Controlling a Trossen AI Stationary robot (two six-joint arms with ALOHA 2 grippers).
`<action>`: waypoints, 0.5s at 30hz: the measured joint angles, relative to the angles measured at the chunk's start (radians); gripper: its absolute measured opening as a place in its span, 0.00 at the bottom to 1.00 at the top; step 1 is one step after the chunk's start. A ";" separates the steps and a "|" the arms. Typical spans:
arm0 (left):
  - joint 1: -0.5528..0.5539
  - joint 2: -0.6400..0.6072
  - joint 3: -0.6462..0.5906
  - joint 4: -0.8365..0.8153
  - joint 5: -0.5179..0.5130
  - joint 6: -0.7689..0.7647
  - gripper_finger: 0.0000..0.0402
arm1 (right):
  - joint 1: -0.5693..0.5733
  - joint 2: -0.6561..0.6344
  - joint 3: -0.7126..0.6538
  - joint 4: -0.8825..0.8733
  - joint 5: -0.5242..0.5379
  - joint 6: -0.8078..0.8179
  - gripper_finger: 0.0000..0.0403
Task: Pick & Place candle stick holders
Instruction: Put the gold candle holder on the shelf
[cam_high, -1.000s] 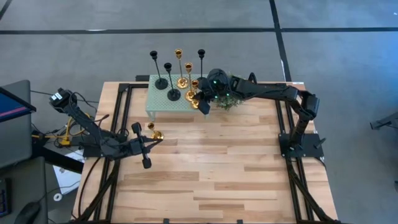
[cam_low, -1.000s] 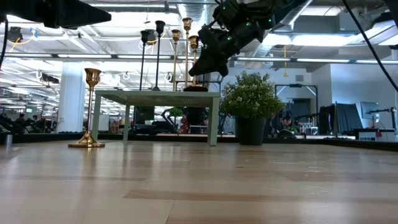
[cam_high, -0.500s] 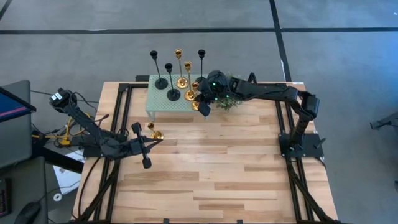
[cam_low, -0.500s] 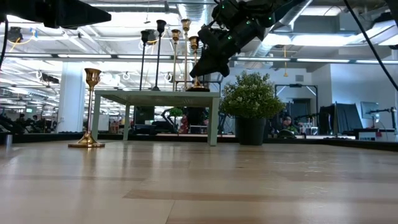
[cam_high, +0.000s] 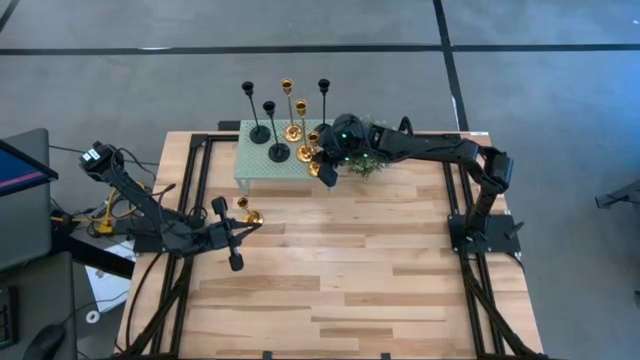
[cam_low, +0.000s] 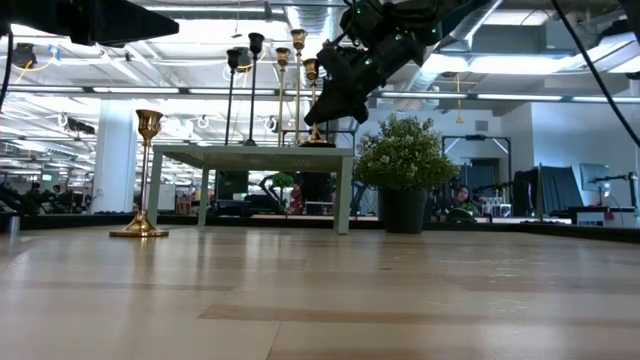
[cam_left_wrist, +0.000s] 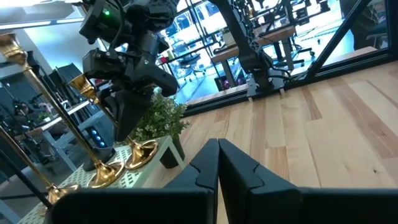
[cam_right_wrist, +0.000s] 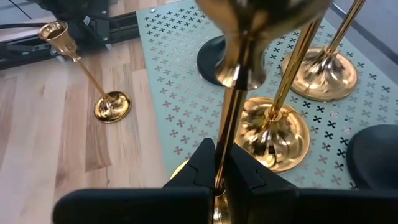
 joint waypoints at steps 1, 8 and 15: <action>0.000 0.000 0.000 0.000 0.000 0.000 0.02 | -0.003 0.000 0.000 0.001 0.000 -0.001 0.00; 0.000 0.000 0.000 0.000 0.000 -0.006 0.02 | -0.013 0.001 0.000 0.010 0.032 -0.020 0.00; 0.000 0.000 0.000 0.000 0.000 -0.007 0.02 | -0.019 0.002 0.000 0.017 0.029 -0.019 0.00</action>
